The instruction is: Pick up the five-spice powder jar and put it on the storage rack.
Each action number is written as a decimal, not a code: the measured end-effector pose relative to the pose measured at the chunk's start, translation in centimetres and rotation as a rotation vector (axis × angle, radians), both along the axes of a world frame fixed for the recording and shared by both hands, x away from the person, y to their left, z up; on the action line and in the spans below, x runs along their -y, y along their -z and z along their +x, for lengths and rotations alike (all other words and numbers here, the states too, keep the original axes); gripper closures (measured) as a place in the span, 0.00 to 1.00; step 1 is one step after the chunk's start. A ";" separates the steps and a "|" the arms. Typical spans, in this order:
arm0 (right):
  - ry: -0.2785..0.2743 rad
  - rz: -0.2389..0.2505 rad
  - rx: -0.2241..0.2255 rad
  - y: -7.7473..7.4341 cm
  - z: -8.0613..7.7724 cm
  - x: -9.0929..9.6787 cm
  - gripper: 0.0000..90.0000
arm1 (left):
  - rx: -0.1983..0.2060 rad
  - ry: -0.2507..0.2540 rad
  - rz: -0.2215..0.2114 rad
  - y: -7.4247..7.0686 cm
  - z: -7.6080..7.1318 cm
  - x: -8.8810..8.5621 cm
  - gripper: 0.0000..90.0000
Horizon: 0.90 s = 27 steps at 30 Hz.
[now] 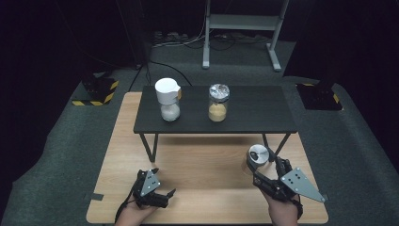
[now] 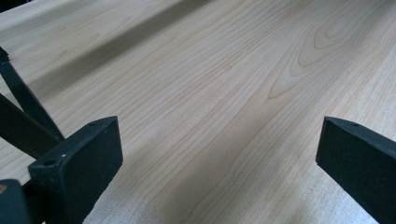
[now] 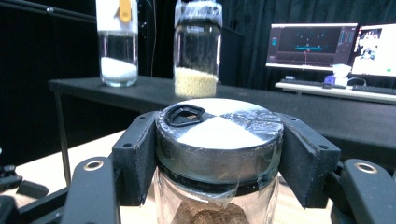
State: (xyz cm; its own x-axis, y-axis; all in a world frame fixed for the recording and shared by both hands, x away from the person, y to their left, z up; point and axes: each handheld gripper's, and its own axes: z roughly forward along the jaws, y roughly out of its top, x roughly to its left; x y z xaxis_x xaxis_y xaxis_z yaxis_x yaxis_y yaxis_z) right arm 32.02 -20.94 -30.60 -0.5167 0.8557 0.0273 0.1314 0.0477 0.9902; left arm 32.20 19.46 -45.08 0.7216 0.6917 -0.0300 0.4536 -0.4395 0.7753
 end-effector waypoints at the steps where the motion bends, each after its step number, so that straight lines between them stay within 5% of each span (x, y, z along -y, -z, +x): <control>1: 0.000 -0.001 0.006 -0.3 0.1 0.0 0.39 | 0.000 0.000 0.000 0.0 0.0 0.0 0.01; 27: 0.036 0.025 0.083 -5.7 3.0 0.0 0.39 | 0.000 0.005 -0.004 0.0 0.0 0.0 0.01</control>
State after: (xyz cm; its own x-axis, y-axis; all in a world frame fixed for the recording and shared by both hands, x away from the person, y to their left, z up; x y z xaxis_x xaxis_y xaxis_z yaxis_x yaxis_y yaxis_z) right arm 35.03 -20.93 -24.91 -0.4866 0.8736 0.0076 0.0505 0.0194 0.9985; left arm 32.20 19.48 -45.08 0.7249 0.6881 -0.0328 0.4517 -0.4388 0.7768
